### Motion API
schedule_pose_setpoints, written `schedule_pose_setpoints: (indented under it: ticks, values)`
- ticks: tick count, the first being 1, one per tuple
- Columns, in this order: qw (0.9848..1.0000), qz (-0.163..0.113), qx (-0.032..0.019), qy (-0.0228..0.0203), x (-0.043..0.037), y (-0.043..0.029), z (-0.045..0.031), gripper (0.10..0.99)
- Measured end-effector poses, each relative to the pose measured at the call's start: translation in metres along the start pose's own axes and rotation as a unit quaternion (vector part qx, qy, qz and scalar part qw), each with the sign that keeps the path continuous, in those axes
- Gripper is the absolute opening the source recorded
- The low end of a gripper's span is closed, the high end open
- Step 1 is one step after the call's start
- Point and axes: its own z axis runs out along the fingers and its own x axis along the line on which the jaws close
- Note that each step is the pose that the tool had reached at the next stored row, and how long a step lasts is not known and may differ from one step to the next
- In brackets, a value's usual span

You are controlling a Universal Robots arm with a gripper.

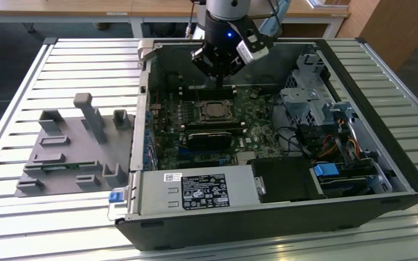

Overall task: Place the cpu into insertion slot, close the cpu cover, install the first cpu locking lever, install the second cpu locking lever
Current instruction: 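Install the first cpu locking lever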

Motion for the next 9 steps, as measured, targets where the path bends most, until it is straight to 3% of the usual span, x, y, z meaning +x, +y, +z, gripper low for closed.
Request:
schedule_pose_setpoints:
  ticks: [9]
  values:
    - [1.0,-0.002,0.0,0.0,0.0019,0.0001,0.0,0.106]
